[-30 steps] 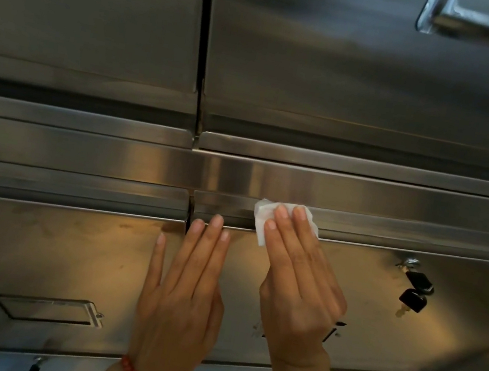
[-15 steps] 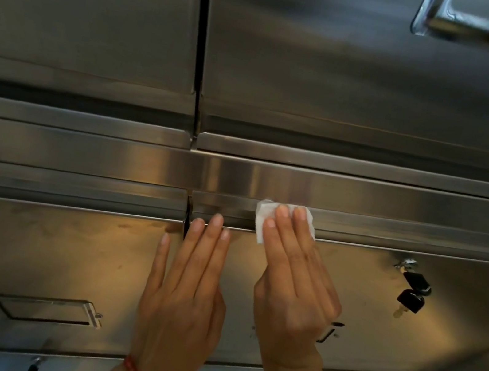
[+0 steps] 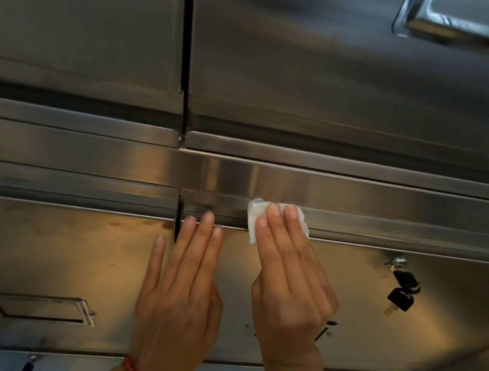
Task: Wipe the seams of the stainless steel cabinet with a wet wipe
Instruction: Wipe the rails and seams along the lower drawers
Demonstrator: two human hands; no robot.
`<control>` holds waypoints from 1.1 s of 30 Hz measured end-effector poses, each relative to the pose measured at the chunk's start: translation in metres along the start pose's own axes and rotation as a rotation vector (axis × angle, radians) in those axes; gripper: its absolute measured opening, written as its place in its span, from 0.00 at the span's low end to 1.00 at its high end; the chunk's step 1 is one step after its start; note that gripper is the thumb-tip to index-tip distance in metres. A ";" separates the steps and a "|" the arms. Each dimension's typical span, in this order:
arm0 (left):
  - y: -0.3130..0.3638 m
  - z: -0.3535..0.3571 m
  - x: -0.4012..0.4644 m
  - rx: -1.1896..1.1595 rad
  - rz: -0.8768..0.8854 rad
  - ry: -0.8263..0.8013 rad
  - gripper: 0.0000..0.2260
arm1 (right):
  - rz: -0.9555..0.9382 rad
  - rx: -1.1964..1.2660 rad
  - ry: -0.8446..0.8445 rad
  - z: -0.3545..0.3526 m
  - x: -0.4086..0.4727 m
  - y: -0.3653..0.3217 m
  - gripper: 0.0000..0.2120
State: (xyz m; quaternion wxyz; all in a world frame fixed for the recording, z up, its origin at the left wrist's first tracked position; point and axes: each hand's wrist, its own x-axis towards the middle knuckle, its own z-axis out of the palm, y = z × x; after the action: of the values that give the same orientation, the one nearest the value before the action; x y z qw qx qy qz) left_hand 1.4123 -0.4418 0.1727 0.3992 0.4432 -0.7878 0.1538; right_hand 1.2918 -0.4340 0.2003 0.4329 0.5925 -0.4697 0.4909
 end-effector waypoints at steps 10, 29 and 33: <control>0.008 0.001 0.003 0.014 -0.003 -0.010 0.27 | 0.033 -0.007 0.002 -0.003 -0.002 0.007 0.08; 0.024 0.007 0.006 0.018 -0.011 -0.008 0.27 | 0.058 -0.035 0.002 -0.017 -0.006 0.035 0.08; 0.023 0.007 0.006 0.004 -0.014 -0.003 0.27 | 0.073 -0.019 0.014 -0.012 -0.006 0.024 0.07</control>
State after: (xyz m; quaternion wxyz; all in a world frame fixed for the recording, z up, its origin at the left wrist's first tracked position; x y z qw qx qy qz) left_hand 1.3880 -0.4361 0.1754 0.3983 0.4498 -0.7848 0.1518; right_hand 1.2655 -0.4264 0.1972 0.4236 0.5673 -0.4927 0.5059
